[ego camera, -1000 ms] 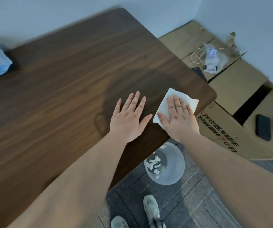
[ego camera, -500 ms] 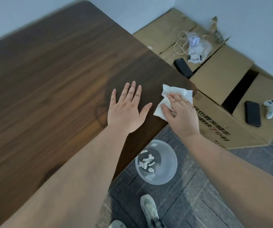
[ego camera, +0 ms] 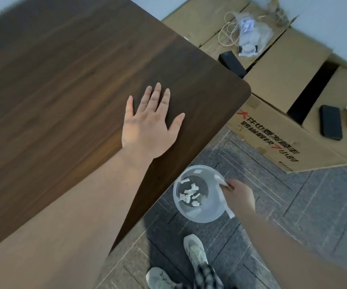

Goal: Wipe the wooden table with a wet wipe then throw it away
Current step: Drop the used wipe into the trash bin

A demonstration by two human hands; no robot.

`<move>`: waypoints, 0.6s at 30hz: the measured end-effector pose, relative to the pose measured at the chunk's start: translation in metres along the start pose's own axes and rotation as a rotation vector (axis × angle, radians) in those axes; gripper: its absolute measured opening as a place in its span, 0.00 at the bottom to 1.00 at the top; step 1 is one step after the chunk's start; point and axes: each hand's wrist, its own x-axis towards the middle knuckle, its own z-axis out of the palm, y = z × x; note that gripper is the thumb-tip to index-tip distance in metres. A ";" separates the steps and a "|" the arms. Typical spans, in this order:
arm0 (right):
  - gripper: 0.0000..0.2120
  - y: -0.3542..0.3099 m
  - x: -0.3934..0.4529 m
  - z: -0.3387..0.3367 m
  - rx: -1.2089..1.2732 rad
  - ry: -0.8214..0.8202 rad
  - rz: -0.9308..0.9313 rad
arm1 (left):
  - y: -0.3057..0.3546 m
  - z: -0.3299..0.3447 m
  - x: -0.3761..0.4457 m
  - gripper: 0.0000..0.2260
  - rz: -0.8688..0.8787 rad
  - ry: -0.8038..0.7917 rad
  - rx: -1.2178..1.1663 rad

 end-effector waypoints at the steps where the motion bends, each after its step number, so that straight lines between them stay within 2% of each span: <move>1: 0.08 0.000 0.005 0.011 -0.015 -0.033 -0.001 | 0.000 0.000 0.000 0.31 0.002 0.008 -0.002; 5: 0.10 0.006 0.022 0.048 -0.067 -0.123 0.016 | 0.002 0.000 -0.001 0.30 -0.004 0.036 -0.011; 13: 0.12 0.031 0.040 0.085 -0.039 -0.174 0.154 | 0.000 0.002 0.003 0.31 -0.011 -0.026 0.005; 18: 0.29 0.046 0.047 0.093 -0.024 -0.337 0.187 | 0.000 0.002 0.003 0.31 -0.003 -0.027 -0.006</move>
